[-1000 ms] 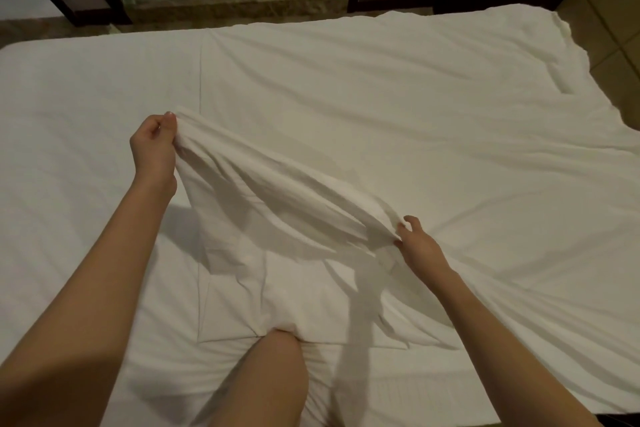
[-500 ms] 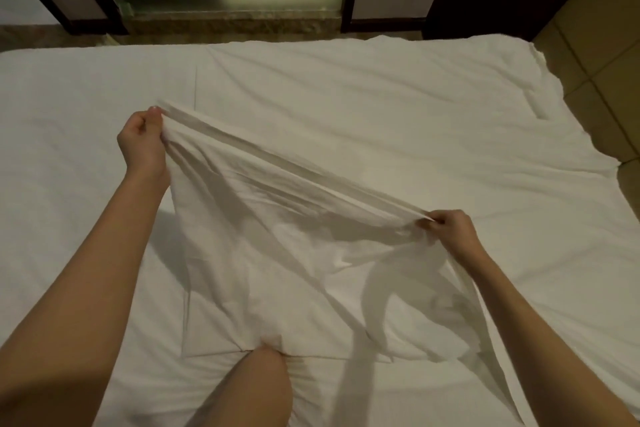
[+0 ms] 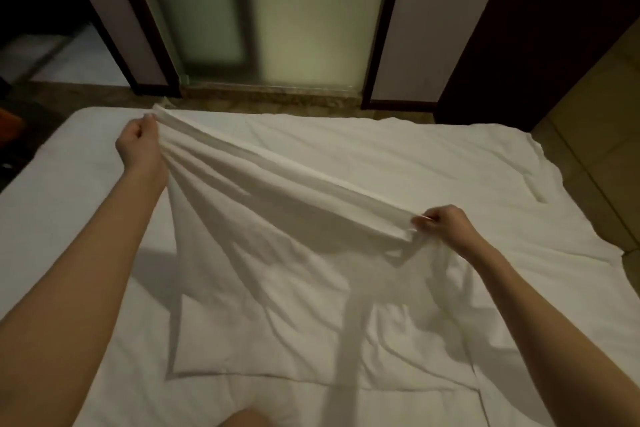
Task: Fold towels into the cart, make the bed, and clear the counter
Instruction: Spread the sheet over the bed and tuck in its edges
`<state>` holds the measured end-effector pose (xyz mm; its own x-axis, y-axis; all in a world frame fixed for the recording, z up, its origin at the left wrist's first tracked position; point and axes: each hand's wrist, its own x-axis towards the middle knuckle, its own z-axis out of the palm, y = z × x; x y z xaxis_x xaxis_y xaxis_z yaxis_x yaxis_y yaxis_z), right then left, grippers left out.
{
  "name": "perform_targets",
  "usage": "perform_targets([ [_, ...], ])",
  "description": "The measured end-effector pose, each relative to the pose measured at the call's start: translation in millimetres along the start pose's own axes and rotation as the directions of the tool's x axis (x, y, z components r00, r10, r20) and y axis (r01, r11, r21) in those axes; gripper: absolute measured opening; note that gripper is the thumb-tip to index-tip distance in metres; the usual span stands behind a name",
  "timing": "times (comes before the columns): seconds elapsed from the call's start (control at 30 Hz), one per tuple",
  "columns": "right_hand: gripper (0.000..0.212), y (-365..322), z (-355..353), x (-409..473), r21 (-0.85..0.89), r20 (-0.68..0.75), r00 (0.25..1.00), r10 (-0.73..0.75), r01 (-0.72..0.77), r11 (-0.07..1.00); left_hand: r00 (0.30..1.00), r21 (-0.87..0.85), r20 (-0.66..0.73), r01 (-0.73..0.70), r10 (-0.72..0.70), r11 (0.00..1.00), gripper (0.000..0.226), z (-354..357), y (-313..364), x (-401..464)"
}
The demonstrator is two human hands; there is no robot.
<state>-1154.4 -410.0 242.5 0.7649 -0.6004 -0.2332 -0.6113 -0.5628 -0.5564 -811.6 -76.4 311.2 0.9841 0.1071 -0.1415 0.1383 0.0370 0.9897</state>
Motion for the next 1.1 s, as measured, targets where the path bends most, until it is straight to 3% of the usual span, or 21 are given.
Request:
perform_targets([
  [0.07, 0.043, 2.5, -0.5, -0.6, -0.028, -0.012, 1.000, -0.004, 0.003, 1.000, 1.000, 0.017, 0.004, 0.002, -0.002, 1.000, 0.031, -1.4, -2.8, -4.9],
  [0.17, 0.053, -10.9, -34.2, 6.8, -0.055, -0.154, 0.986, -0.057, 0.049, 0.997, 1.000, 0.005, -0.009, -0.005, 0.005, 1.000, 0.027, -0.8, 8.9, -6.8],
  [0.27, 0.052, -18.2, -59.8, 9.7, -0.021, -0.259, 0.964, -0.054, 0.050, 0.999, 0.998, -0.103, -0.018, -0.065, 0.064, 0.993, 0.021, 4.6, 29.1, -4.7],
  [0.4, 0.044, 12.0, -8.6, -6.4, -0.107, -0.104, 0.994, 0.036, -0.047, 0.993, 0.996, -0.038, 0.021, -0.085, 0.086, 0.996, 0.015, 6.3, 38.2, -11.4],
  [0.47, 0.043, 29.4, 20.1, -18.3, -0.062, -0.025, 0.999, 0.046, -0.048, 0.997, 0.995, -0.032, 0.052, -0.089, 0.091, 0.996, 0.018, 7.1, 33.0, -19.2],
  [0.6, 0.045, 55.2, 42.8, -31.1, -0.115, 0.055, 0.998, 0.033, -0.026, 0.993, 0.995, -0.009, 0.065, -0.079, 0.079, 0.997, 0.016, 6.5, 26.3, -33.5],
  [0.73, 0.046, 77.5, 58.3, -47.7, -0.226, 0.087, 0.987, 0.138, -0.116, 0.967, 0.994, -0.015, 0.077, -0.076, 0.077, 0.997, 0.019, 4.1, 28.5, -38.1],
  [0.8, 0.044, 87.6, 66.4, -56.4, -0.182, 0.054, 0.982, 0.180, -0.168, 0.969, 0.993, -0.005, 0.082, -0.085, 0.085, 0.996, 0.018, 2.9, 26.8, -43.5],
  [0.93, 0.033, 87.8, 45.5, -61.6, 0.092, -0.087, 0.959, 0.269, -0.261, 0.961, 0.996, -0.059, 0.057, -0.068, 0.072, 0.996, 0.011, -4.0, 24.1, -47.8],
  [1.03, 0.041, 63.0, -12.0, -50.2, 0.326, -0.209, 0.949, 0.238, -0.162, 0.931, 0.997, -0.048, 0.008, -0.082, 0.083, 0.995, 0.014, -11.1, 28.4, -41.9],
  [1.1, 0.046, 33.8, -52.3, -36.1, 0.342, -0.300, 0.940, 0.161, -0.051, 0.938, 0.994, -0.005, 0.003, -0.105, 0.105, 0.994, 0.019, -7.3, 27.7, -43.4],
])
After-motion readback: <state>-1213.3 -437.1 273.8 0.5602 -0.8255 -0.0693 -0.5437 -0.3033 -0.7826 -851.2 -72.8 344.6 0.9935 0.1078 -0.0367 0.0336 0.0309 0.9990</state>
